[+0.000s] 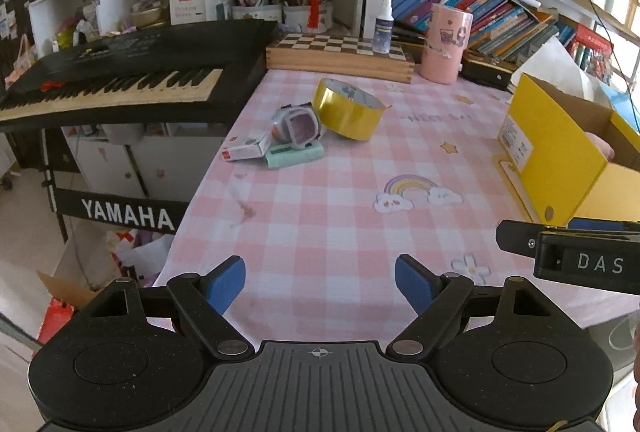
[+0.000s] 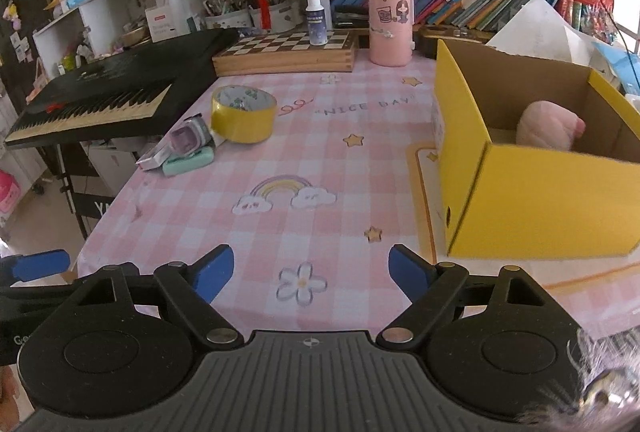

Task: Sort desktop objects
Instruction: 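Move both tools toward the yellow tape roll and gadget, then close the right tool on the yellow tape roll while the left tool reaches the white cat box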

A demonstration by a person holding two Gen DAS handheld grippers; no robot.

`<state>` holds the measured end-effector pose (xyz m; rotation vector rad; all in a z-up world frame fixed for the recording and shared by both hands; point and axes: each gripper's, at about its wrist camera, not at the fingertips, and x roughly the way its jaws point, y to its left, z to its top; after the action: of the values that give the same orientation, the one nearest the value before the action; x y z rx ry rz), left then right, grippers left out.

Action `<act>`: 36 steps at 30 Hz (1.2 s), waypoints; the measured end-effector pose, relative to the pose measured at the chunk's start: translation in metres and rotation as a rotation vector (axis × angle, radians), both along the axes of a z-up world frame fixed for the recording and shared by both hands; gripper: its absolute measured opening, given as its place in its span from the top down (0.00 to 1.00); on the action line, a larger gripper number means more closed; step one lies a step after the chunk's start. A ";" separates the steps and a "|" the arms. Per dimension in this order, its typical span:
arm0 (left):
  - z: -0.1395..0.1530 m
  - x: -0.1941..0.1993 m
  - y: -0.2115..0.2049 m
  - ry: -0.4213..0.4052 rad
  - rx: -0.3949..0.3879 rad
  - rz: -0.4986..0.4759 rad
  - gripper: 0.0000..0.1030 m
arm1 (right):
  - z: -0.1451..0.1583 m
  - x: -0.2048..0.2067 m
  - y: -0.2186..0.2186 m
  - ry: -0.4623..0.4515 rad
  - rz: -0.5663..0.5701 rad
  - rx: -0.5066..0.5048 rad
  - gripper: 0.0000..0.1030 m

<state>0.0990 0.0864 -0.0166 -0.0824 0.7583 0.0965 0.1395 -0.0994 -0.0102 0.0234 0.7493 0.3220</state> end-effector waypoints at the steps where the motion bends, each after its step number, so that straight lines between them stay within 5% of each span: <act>1: 0.000 0.004 0.000 0.001 -0.002 0.002 0.18 | 0.000 0.005 0.001 0.000 0.003 0.000 0.18; 17: 0.005 0.059 0.010 -0.007 0.006 0.071 0.20 | 0.006 0.078 0.016 0.009 0.051 0.040 0.17; 28: 0.000 0.096 0.038 -0.017 0.015 0.216 0.26 | 0.007 0.131 0.041 0.021 0.118 0.091 0.16; 36: -0.009 0.131 0.067 -0.015 -0.046 0.327 0.30 | 0.001 0.167 0.061 0.035 0.141 0.117 0.15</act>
<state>0.2297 0.1536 -0.0251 -0.2508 0.7276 0.3888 0.3068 -0.0382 -0.0096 0.0867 0.7674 0.5006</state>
